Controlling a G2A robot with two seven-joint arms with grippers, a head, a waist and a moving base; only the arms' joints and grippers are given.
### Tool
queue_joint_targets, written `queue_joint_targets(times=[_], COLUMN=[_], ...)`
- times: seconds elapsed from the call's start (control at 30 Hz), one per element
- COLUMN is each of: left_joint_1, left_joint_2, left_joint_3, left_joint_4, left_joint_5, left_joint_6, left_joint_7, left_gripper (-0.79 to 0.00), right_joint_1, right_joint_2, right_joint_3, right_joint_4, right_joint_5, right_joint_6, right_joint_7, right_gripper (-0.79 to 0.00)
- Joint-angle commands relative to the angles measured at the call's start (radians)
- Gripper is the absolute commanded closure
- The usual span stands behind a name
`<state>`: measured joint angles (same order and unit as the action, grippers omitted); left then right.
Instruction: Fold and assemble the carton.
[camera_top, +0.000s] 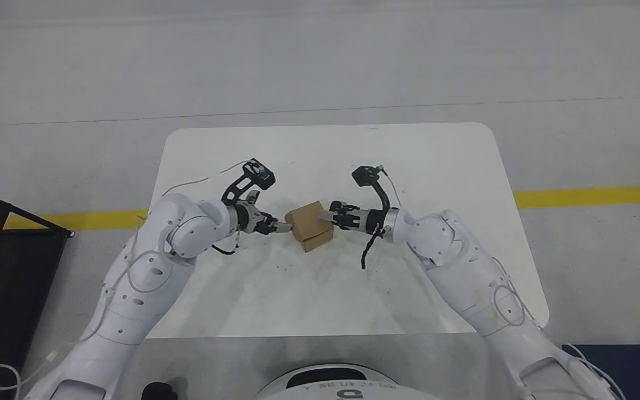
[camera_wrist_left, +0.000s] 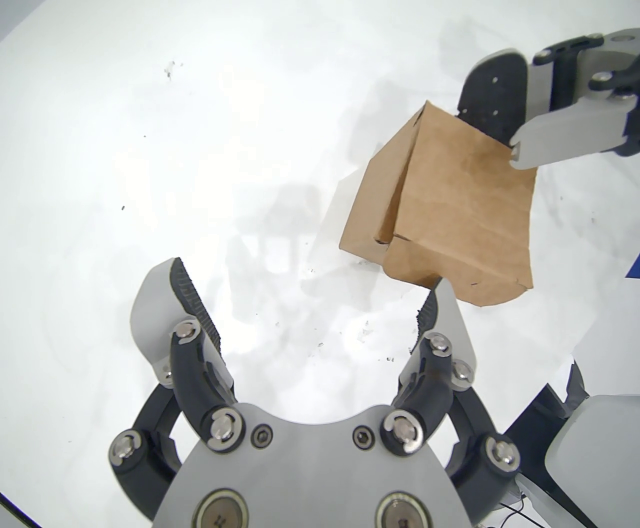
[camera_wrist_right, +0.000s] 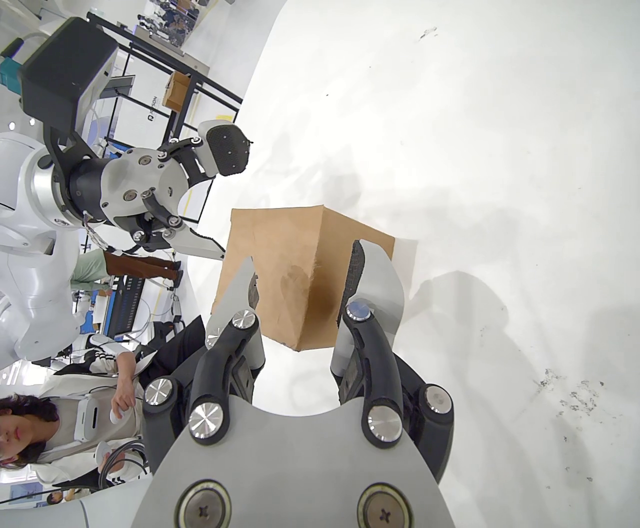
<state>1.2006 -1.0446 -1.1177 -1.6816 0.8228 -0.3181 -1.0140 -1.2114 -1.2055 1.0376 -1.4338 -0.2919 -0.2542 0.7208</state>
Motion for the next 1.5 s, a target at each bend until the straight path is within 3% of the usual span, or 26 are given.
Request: queue_joint_targets(times=[0.0, 0.57, 0.97, 1.47], left_joint_1=[0.001, -0.03, -0.003, -0.062], left_joint_2=[0.001, -0.004, 0.016, -0.003], left_joint_3=[0.003, 0.028, -0.044, 0.048], left_joint_4=[0.001, 0.01, 0.02, 0.036], left_joint_5=[0.001, -0.007, -0.021, 0.018], left_joint_6=[-0.007, 0.009, -0.033, 0.031], left_joint_7=[-0.004, 0.021, 0.0, 0.016], left_gripper=[-0.785, -0.785, -0.785, -0.785], right_joint_1=[0.002, 0.024, 0.032, 0.043], right_joint_2=[0.0, -0.002, -0.002, -0.002], right_joint_3=[-0.001, -0.025, -0.018, -0.043], right_joint_4=[0.002, 0.022, 0.049, 0.043], right_joint_5=[0.002, 0.034, 0.093, 0.073], right_joint_6=[0.0, -0.015, 0.031, 0.044], right_joint_7=[0.002, 0.041, 0.051, 0.071], right_gripper=[-0.382, -0.363, -0.372, -0.379])
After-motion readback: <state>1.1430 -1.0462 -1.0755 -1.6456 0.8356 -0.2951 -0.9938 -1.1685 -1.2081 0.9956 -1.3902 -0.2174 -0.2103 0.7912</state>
